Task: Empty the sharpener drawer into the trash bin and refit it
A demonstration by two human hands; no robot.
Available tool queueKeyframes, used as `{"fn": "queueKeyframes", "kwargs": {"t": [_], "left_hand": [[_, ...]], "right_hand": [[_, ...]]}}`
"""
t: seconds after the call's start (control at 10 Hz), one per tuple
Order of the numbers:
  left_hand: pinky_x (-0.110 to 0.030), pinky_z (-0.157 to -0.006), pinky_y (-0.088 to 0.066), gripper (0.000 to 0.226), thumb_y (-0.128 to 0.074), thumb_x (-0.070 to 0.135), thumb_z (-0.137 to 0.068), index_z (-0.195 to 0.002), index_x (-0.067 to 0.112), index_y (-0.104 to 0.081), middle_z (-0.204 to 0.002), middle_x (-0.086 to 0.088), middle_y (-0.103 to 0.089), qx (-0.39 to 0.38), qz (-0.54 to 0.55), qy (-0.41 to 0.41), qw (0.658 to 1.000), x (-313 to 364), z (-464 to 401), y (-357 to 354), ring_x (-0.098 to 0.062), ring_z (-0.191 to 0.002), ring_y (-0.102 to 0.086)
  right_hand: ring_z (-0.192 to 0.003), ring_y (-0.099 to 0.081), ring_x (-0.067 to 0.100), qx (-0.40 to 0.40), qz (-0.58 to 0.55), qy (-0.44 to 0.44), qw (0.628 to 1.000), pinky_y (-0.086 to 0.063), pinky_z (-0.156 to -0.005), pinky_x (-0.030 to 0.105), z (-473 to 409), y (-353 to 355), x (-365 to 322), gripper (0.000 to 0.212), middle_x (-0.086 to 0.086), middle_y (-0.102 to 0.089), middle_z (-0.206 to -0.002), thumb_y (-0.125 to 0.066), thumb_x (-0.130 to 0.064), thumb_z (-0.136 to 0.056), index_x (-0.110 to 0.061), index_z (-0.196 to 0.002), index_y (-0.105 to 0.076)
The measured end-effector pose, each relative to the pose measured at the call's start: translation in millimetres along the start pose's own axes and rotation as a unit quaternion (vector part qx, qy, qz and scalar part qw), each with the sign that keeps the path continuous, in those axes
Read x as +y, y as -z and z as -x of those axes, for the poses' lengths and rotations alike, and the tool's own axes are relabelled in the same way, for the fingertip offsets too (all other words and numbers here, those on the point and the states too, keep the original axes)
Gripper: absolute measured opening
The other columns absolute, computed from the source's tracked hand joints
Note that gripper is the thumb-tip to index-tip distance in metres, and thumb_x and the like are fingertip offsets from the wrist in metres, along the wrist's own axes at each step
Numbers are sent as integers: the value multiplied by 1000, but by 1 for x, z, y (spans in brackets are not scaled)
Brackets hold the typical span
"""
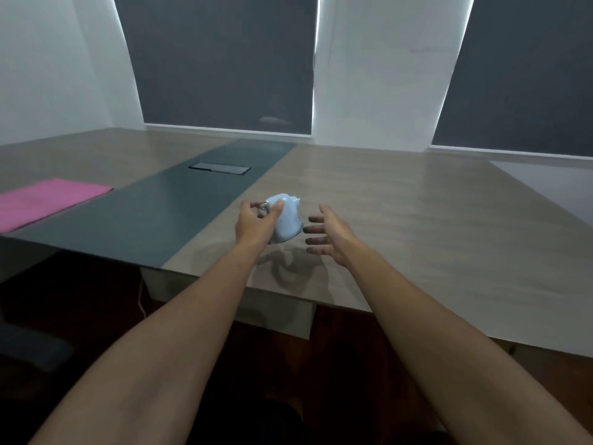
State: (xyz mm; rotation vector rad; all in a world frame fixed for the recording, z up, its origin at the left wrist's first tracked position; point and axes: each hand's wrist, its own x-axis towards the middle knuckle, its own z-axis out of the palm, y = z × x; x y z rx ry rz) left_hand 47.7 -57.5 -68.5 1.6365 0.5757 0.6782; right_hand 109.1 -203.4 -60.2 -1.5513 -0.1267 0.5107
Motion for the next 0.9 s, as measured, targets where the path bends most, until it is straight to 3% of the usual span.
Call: {"fn": "queueKeyframes", "kwargs": {"t": [0.2,0.3,0.7,0.8,0.9], "left_hand": [[-36,-92,-49,52,-72,46,-76,-115,21,-49,-114,-7,-65,91,-92,-34,991,-13,-2,44,-29,-104,-63],[-35,-89,-46,56,-74,43,-75,-119,21,-47,-117,-11,-65,113,-132,-43,984,-21,-3,56,-32,-106,-62],[-39,-88,-45,61,-77,39,-74,-121,19,-43,-120,-14,-61,124,-195,-55,971,-31,5,57,-34,-110,-59],[-41,-89,-45,68,-77,45,-71,-124,18,-43,-124,-12,-59,126,-205,-56,969,-31,4,56,-34,-113,-57],[-46,-101,-41,82,-67,63,-71,-132,12,-46,-134,-14,-54,158,-257,-89,949,-20,8,53,-34,-125,-49]], "right_hand": [[-94,-63,31,-7,15,11,1000,-56,-64,36,0,-32,3,55,14,-64,-116,-35,-50,-99,-10,-128,-58],[-94,-63,31,-2,15,14,1000,-57,-68,38,0,-37,5,53,14,-64,-115,-35,-48,-100,-9,-126,-60],[-95,-66,30,40,14,20,999,-59,-72,40,0,-26,9,47,13,-67,-113,-39,-47,-99,-10,-116,-64],[-93,-66,29,49,13,23,998,-59,-72,39,1,-16,8,44,12,-67,-111,-39,-47,-98,-13,-111,-63],[-91,-67,27,91,41,48,994,-61,-75,40,2,-5,7,43,12,-68,-109,-41,-47,-97,-12,-108,-65]]}}
